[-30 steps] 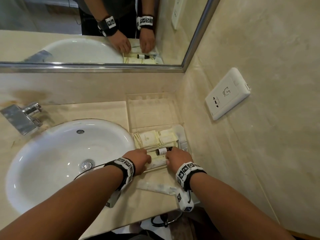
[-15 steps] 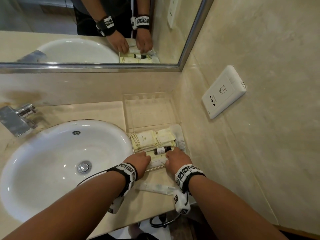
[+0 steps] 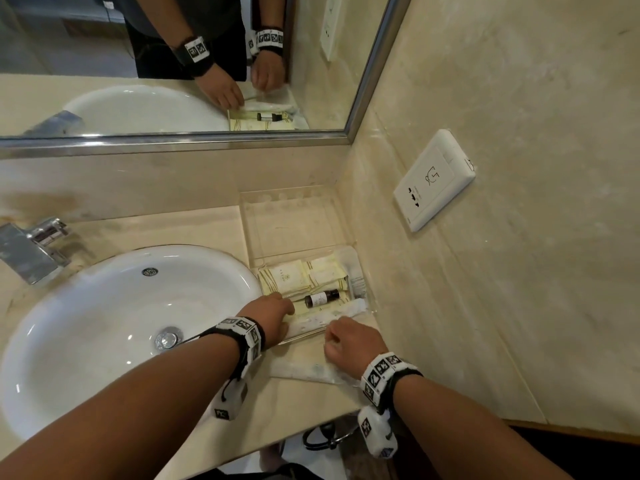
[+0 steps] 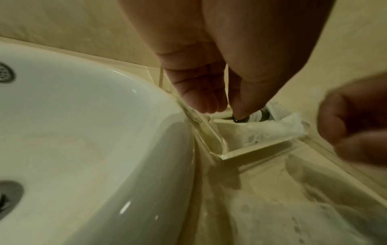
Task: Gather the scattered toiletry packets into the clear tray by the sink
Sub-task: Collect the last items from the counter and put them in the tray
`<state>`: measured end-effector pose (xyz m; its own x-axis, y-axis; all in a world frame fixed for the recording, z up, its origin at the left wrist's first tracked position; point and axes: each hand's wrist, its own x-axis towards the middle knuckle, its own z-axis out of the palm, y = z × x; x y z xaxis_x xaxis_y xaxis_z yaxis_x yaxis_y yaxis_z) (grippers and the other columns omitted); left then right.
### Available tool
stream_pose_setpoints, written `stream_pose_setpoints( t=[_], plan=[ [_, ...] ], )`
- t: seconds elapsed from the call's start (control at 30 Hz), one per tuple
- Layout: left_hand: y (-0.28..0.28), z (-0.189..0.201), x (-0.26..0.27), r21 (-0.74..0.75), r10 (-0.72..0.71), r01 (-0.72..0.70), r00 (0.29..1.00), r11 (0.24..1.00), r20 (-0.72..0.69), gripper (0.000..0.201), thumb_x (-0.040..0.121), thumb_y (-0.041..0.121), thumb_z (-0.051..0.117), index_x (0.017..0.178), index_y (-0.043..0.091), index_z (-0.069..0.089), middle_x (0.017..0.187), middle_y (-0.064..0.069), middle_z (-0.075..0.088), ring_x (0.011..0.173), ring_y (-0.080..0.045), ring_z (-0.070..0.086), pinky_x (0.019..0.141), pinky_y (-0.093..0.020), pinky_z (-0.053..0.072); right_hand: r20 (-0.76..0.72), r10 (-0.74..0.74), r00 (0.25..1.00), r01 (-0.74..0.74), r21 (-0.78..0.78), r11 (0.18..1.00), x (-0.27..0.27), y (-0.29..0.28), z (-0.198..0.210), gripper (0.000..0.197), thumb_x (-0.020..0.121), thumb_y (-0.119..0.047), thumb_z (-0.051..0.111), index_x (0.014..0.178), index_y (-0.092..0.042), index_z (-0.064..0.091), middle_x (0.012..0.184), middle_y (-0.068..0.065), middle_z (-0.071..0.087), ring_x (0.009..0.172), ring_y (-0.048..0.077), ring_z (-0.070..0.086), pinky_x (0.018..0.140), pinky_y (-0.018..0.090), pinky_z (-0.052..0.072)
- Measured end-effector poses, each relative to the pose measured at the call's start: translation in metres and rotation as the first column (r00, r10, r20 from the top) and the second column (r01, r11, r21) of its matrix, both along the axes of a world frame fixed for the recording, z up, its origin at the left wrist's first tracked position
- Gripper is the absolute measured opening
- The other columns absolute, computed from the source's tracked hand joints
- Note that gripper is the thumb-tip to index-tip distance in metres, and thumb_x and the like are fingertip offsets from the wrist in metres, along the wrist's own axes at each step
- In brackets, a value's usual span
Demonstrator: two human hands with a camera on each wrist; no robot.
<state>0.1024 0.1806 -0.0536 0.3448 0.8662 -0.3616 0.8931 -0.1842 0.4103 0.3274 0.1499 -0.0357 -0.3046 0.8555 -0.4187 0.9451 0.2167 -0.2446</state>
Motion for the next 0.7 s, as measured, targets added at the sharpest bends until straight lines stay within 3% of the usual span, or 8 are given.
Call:
stream_pose_setpoints(
  t=[0.1, 0.2, 0.3, 0.4, 0.7],
  plan=[
    [0.0, 0.0, -0.011, -0.025, 0.051, -0.051, 0.999, 0.998, -0.008, 0.037, 0.091, 0.026, 0.054, 0.127, 0.026, 0.056, 0.126, 0.0, 0.054, 0.11, -0.021, 0.056, 0.093, -0.032, 0.047, 0.089, 0.145, 0.985, -0.134, -0.121, 0.984, 0.003, -0.025, -0.011, 0.037, 0.081, -0.054, 0.051, 0.112, -0.034, 0.057, 0.112, -0.006, 0.057, 0.092, 0.022, 0.064, 0.081, 0.035, 0.053],
    [-0.002, 0.0, -0.02, -0.034, 0.081, -0.082, 0.996, 0.996, -0.024, 0.035, 0.093, 0.027, 0.051, 0.127, 0.026, 0.056, 0.126, 0.0, 0.053, 0.111, -0.021, 0.056, 0.092, -0.031, 0.047, 0.165, 0.185, 0.969, -0.155, -0.176, 0.972, 0.003, -0.043, -0.024, 0.049, 0.08, -0.053, 0.059, 0.124, -0.034, 0.051, 0.121, -0.002, 0.05, 0.093, 0.027, 0.064, 0.08, 0.037, 0.052],
    [-0.005, -0.001, -0.027, -0.017, 0.1, -0.1, 0.994, 0.995, -0.034, 0.033, 0.095, 0.027, 0.048, 0.127, 0.026, 0.057, 0.126, 0.0, 0.053, 0.111, -0.021, 0.056, 0.092, -0.031, 0.047, 0.209, 0.186, 0.96, -0.16, -0.136, 0.978, -0.004, -0.049, -0.032, 0.04, 0.089, -0.031, 0.059, 0.127, -0.024, 0.049, 0.124, 0.007, 0.049, 0.088, 0.034, 0.064, 0.068, 0.037, 0.046],
    [-0.009, -0.001, -0.034, -0.017, 0.11, -0.11, 0.993, 0.994, -0.037, 0.034, 0.095, 0.028, 0.047, 0.127, 0.027, 0.056, 0.127, 0.001, 0.053, 0.112, -0.02, 0.057, 0.091, -0.031, 0.046, 0.263, 0.199, 0.944, -0.176, -0.106, 0.979, -0.012, -0.05, -0.034, 0.035, 0.093, -0.021, 0.054, 0.127, -0.016, 0.05, 0.123, 0.011, 0.051, 0.087, 0.036, 0.064, 0.065, 0.036, 0.041],
    [-0.014, 0.012, -0.051, -0.028, 0.157, -0.158, 0.987, 0.987, -0.043, 0.033, 0.097, 0.031, 0.046, 0.128, 0.027, 0.056, 0.129, 0.001, 0.054, 0.111, -0.02, 0.057, 0.091, -0.031, 0.047, 0.163, 0.219, 0.962, -0.204, -0.107, 0.973, -0.016, -0.035, -0.014, 0.025, 0.088, -0.033, 0.053, 0.113, -0.028, 0.054, 0.114, 0.001, 0.057, 0.09, 0.031, 0.065, 0.077, 0.039, 0.052]
  ],
)
